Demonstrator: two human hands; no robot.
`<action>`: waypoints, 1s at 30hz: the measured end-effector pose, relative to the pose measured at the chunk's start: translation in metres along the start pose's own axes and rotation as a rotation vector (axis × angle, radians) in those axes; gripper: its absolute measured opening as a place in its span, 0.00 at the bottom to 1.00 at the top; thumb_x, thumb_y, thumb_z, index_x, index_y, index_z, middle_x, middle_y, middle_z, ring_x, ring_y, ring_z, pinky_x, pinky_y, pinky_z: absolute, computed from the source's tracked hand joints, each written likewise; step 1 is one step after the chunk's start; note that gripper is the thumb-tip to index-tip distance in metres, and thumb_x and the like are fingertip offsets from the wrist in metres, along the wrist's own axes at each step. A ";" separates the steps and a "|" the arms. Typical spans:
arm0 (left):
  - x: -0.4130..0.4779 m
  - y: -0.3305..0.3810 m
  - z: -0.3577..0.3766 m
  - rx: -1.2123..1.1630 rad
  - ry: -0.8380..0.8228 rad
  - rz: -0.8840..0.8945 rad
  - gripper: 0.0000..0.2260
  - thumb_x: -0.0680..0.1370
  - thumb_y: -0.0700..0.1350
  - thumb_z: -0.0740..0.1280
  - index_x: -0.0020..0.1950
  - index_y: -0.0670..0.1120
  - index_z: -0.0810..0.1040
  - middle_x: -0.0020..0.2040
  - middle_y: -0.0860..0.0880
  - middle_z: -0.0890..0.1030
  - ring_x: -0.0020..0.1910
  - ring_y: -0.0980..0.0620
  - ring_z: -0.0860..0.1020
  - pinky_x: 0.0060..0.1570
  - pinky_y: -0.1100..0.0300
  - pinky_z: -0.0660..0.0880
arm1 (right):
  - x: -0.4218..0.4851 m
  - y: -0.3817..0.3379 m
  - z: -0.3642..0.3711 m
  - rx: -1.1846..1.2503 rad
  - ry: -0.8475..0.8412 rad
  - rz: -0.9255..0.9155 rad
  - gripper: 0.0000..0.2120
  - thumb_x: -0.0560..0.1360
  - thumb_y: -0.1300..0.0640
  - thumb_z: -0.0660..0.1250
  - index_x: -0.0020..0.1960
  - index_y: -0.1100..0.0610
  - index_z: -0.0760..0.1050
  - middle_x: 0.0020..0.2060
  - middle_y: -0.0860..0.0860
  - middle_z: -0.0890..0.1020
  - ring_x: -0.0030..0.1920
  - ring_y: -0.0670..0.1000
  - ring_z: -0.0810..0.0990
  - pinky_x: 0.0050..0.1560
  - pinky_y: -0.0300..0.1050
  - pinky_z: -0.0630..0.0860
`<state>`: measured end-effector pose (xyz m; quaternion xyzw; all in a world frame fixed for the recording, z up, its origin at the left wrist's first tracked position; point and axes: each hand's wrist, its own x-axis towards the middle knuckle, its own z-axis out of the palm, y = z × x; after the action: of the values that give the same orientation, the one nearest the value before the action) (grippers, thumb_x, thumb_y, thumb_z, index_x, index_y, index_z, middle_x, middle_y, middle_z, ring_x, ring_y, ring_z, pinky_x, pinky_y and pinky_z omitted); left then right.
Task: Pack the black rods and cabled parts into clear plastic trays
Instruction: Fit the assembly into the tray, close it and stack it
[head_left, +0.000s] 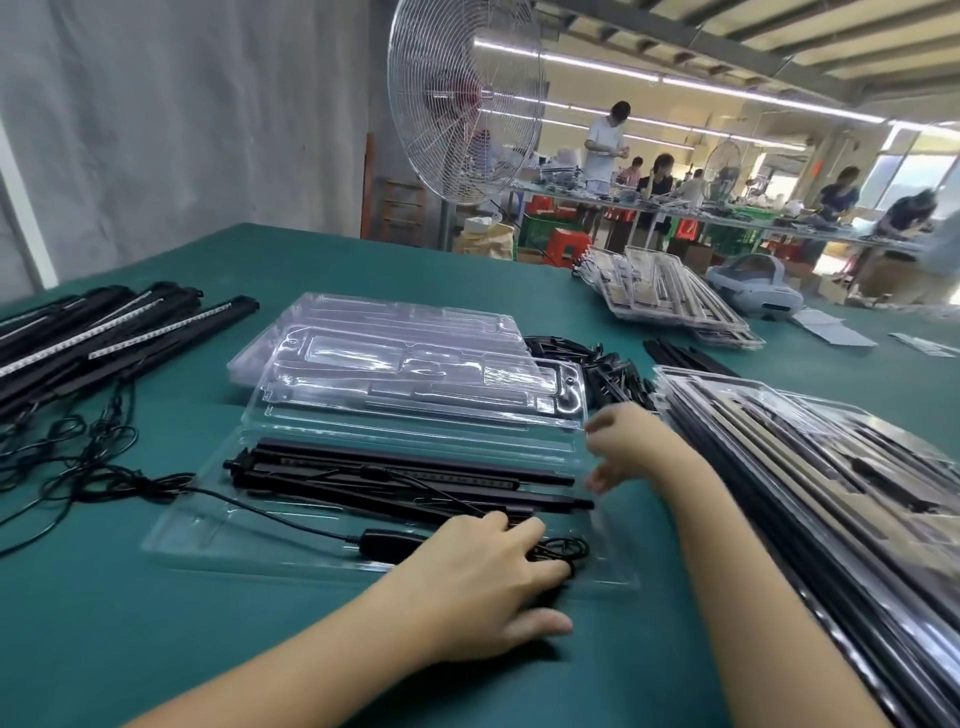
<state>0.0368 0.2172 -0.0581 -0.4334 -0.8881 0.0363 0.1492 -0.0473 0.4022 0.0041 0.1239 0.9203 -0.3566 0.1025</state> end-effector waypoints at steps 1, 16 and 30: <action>-0.001 0.001 -0.001 0.036 -0.007 -0.002 0.29 0.76 0.65 0.43 0.67 0.53 0.71 0.55 0.47 0.75 0.45 0.45 0.76 0.35 0.57 0.64 | 0.013 0.000 0.002 0.175 0.106 -0.007 0.23 0.77 0.65 0.63 0.70 0.66 0.64 0.58 0.63 0.78 0.33 0.56 0.82 0.36 0.45 0.82; -0.002 0.011 0.000 -0.013 -0.182 -0.035 0.34 0.77 0.67 0.44 0.78 0.47 0.51 0.72 0.36 0.61 0.64 0.38 0.67 0.56 0.49 0.69 | -0.030 0.027 -0.024 0.466 -0.125 -0.025 0.19 0.74 0.42 0.64 0.37 0.57 0.77 0.51 0.55 0.81 0.45 0.56 0.76 0.41 0.45 0.74; -0.029 0.002 0.000 -0.291 -0.066 -0.010 0.30 0.79 0.59 0.47 0.74 0.42 0.62 0.72 0.43 0.67 0.70 0.49 0.66 0.68 0.61 0.59 | -0.051 0.044 0.056 -0.367 0.232 -0.217 0.12 0.76 0.47 0.64 0.52 0.55 0.74 0.55 0.52 0.76 0.58 0.56 0.70 0.55 0.45 0.64</action>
<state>0.0555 0.1958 -0.0657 -0.4444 -0.8905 -0.0796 0.0556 0.0195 0.3876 -0.0496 0.0437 0.9833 -0.1755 -0.0219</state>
